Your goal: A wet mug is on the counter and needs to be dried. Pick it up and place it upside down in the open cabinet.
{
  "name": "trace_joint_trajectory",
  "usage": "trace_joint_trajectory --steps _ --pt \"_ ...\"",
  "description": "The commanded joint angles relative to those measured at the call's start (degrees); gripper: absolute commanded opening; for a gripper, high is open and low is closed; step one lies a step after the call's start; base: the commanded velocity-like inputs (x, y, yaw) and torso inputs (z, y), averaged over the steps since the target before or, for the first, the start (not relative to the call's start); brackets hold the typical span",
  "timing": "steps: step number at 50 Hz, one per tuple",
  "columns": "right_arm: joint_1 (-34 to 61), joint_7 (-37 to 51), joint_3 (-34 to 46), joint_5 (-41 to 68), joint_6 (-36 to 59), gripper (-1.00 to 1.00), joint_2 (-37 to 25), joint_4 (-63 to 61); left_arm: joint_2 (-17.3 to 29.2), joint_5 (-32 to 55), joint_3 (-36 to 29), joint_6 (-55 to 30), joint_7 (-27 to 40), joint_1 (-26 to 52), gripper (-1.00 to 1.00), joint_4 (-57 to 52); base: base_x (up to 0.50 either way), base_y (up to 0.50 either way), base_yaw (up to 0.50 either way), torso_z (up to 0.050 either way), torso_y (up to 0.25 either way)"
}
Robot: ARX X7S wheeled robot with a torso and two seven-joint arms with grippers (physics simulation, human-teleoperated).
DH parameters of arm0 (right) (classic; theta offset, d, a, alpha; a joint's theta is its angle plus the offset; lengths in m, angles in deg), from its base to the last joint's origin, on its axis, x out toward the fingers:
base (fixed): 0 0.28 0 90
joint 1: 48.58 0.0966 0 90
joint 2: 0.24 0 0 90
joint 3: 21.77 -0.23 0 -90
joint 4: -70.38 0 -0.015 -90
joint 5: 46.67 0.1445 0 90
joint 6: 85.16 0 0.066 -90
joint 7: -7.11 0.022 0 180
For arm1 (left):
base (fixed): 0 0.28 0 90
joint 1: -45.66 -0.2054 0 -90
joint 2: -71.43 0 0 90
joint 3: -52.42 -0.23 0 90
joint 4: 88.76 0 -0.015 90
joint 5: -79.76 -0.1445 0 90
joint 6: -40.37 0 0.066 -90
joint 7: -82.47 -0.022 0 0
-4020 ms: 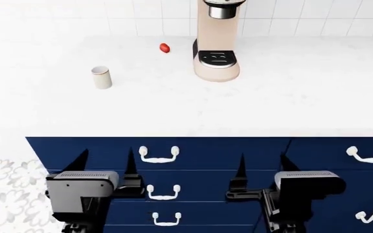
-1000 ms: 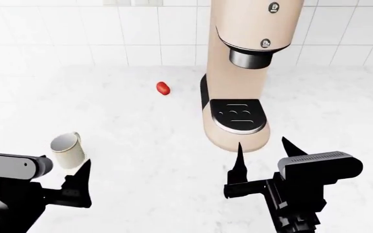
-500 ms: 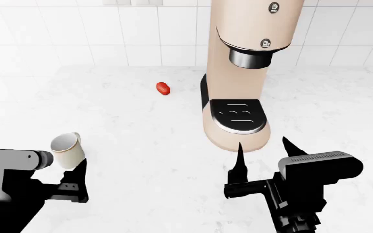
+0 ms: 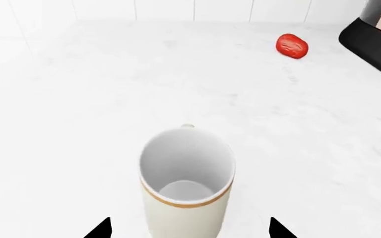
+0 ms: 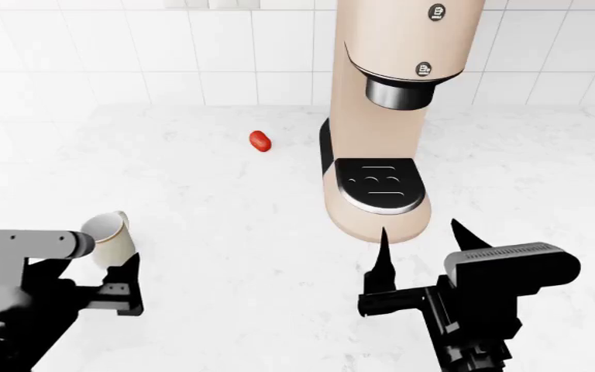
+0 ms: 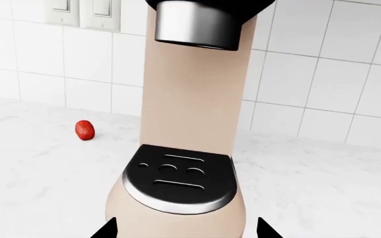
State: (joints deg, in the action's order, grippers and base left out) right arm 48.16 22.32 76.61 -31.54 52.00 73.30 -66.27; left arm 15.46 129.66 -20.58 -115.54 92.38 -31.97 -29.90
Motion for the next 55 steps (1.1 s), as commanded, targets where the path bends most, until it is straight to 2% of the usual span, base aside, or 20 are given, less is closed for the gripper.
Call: trace_joint_trajectory --steps 1,37,38,50,55 --pt "-0.1 0.3 0.0 0.3 -0.2 1.0 -0.2 0.0 0.0 -1.7 -2.4 0.9 -0.3 1.4 1.0 3.4 0.0 0.0 0.0 0.0 0.0" --pt "-0.1 1.3 0.1 1.0 -0.2 1.0 -0.7 -0.4 -0.5 -6.4 -8.7 4.0 -0.9 5.8 1.0 12.6 0.0 0.0 0.0 0.0 0.0" --pt "-0.1 1.4 0.1 1.1 -0.2 1.0 -0.8 -0.4 -0.5 -6.5 -8.9 4.0 -0.9 5.8 -1.0 12.5 0.0 0.0 0.0 0.0 0.0" --pt "-0.3 1.7 0.0 1.4 -0.4 1.0 -0.9 -0.6 -0.2 -6.1 -9.2 4.3 -1.5 5.3 -1.0 12.2 0.0 0.0 0.0 0.0 0.0" --pt "-0.2 1.9 -0.2 1.6 -0.2 1.0 -1.0 -0.9 0.1 -5.0 -8.2 4.7 -1.8 4.3 -1.0 8.9 0.0 0.0 0.0 0.0 0.0"
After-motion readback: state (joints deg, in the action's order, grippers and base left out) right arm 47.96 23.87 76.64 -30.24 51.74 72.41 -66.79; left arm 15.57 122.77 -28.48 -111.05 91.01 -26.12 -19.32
